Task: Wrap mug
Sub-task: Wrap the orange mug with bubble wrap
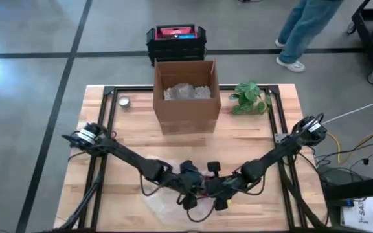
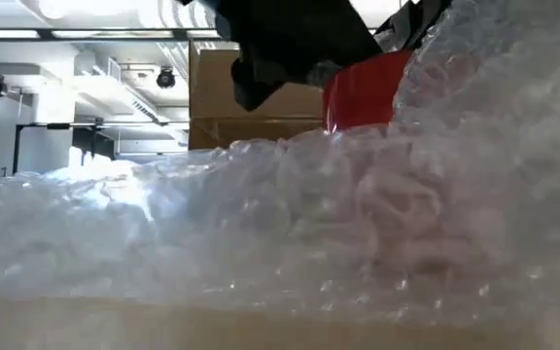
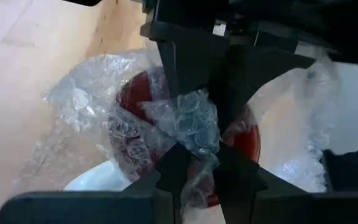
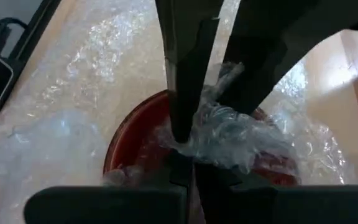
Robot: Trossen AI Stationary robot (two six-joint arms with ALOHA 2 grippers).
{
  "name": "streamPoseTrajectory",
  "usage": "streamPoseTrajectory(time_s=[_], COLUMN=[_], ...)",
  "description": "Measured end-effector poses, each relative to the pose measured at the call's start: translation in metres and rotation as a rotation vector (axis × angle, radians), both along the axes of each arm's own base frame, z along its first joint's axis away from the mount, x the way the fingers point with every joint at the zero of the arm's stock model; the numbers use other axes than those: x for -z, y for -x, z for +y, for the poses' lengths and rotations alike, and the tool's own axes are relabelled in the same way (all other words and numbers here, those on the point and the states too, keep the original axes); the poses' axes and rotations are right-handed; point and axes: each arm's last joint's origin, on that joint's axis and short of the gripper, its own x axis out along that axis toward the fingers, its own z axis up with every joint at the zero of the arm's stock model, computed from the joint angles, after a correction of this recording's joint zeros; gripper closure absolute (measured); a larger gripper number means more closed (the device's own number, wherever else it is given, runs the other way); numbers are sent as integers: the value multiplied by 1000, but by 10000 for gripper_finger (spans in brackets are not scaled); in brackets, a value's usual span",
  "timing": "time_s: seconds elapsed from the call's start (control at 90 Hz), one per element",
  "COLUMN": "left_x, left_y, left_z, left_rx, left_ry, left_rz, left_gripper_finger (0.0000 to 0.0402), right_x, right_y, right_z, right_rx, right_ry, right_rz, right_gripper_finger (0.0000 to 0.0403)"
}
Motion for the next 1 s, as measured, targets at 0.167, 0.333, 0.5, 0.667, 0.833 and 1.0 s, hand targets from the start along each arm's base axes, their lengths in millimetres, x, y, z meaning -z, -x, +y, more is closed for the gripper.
streamPoseTrajectory(time_s=[0.167,0.333,0.5,0.667,0.833,1.0], left_x=[5,2,2,3,1,-9], left_y=[-7,-7,-8,-8,-8,-4], left_z=[-2,-2,-2,-2,-2,-3], left_rx=[-2,0,0,0,5,26], left_ry=[-22,-23,-28,-28,-24,-16], left_rz=[47,41,34,33,21,2], left_gripper_finger=[342,342,342,342,342,342], right_x=[-9,-45,-63,-53,-28,-1], right_y=[4,6,11,5,-2,-7], right_z=[-2,-3,-6,-7,-5,-6], right_rx=[-28,-24,-25,-3,-7,2], right_ry=[-20,-8,48,63,91,120], right_rz=[38,73,160,112,156,229], right_gripper_finger=[403,403,403,403,403,403])
